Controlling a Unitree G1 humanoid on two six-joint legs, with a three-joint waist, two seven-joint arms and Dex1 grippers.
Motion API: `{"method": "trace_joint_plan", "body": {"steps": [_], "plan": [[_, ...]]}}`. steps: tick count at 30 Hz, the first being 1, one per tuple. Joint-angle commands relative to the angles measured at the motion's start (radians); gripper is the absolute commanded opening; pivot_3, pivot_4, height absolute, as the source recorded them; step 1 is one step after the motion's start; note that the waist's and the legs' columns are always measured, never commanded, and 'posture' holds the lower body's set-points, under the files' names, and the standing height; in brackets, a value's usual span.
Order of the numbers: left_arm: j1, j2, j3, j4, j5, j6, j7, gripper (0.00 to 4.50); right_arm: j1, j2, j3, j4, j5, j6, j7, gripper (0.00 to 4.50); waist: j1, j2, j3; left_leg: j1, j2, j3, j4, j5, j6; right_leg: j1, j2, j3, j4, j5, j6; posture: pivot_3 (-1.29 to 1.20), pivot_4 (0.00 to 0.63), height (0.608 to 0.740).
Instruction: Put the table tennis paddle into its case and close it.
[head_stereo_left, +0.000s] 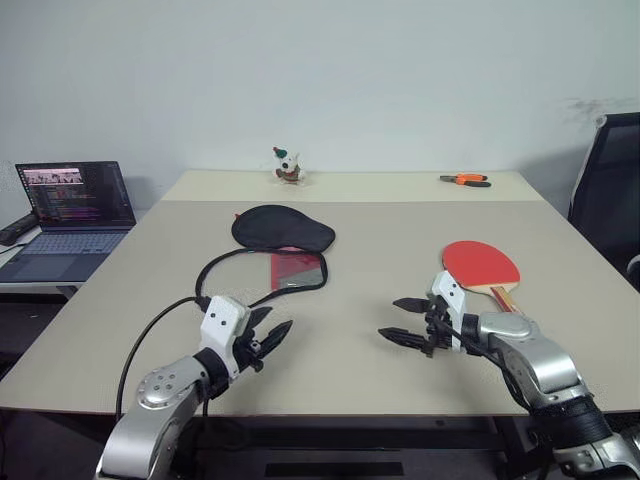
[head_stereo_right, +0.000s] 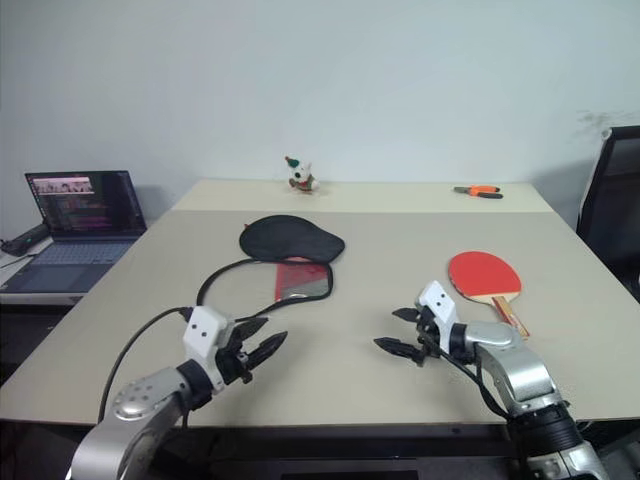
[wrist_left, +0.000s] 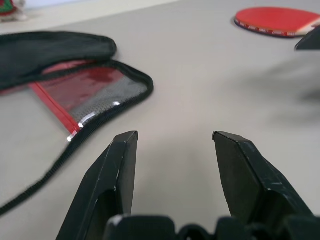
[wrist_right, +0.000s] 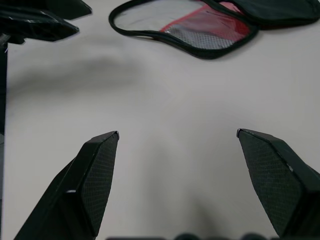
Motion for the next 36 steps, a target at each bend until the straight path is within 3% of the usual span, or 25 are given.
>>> {"method": "trace_joint_plan", "body": {"steps": [1, 8, 20, 23, 27, 36], "plan": [[-0.022, -0.017, 0.020, 0.009, -0.005, -0.026, 0.015, 2.62, 0.011, -0.016, 0.006, -0.054, 0.000, -0.002, -0.003, 4.14, 0.000, 0.000, 0.000, 0.000, 0.000, 0.000, 0.000, 0.000, 0.000, 0.000, 0.000, 0.000, 0.000, 0.000, 0.000, 0.00, 0.150, 0.740], [-0.120, -0.002, 0.050, 0.101, -0.016, -0.051, -0.005, 2.62, -0.030, -0.011, -0.013, -0.139, 0.020, 0.041, -0.061, 4.14, 0.001, -0.001, 0.001, 0.004, 0.002, 0.004, -0.001, 0.000, 0.000, 0.001, 0.001, 0.003, 0.001, -0.002, 0.003, 0.00, 0.150, 0.740], [-0.181, 0.122, 0.078, 0.248, -0.011, -0.080, -0.131, 2.62, -0.060, 0.087, 0.006, -0.141, 0.045, 0.080, -0.141, 4.14, -0.002, -0.002, 0.001, 0.006, 0.002, 0.008, -0.007, 0.000, 0.000, -0.001, 0.003, 0.005, 0.000, 0.000, 0.000, 0.00, 0.150, 0.740], [-0.250, 0.147, 0.058, 0.370, -0.002, -0.107, -0.192, 3.17, -0.078, 0.102, 0.003, -0.116, 0.038, 0.067, -0.153, 4.17, -0.002, -0.002, 0.001, 0.006, 0.002, 0.008, -0.007, 0.000, 0.000, -0.001, 0.003, 0.005, 0.000, 0.000, 0.000, 0.00, 0.150, 0.740], [-0.346, 0.153, 0.015, 0.518, 0.052, -0.162, -0.229, 4.47, -0.084, 0.101, 0.006, -0.105, 0.039, 0.059, -0.148, 4.17, 0.000, -0.002, 0.001, 0.006, 0.002, 0.009, -0.007, 0.000, 0.000, -0.001, 0.003, 0.004, 0.000, 0.000, 0.000, 0.00, 0.150, 0.740], [-0.586, 0.152, -0.135, 0.936, 0.209, -0.332, -0.367, 4.47, -0.114, 0.127, 0.020, -0.065, 0.024, 0.022, -0.162, 4.17, -0.003, -0.003, 0.001, 0.006, 0.002, 0.010, -0.007, 0.000, 0.000, -0.002, 0.004, 0.004, 0.000, 0.000, 0.000, 0.00, 0.150, 0.740]]}}
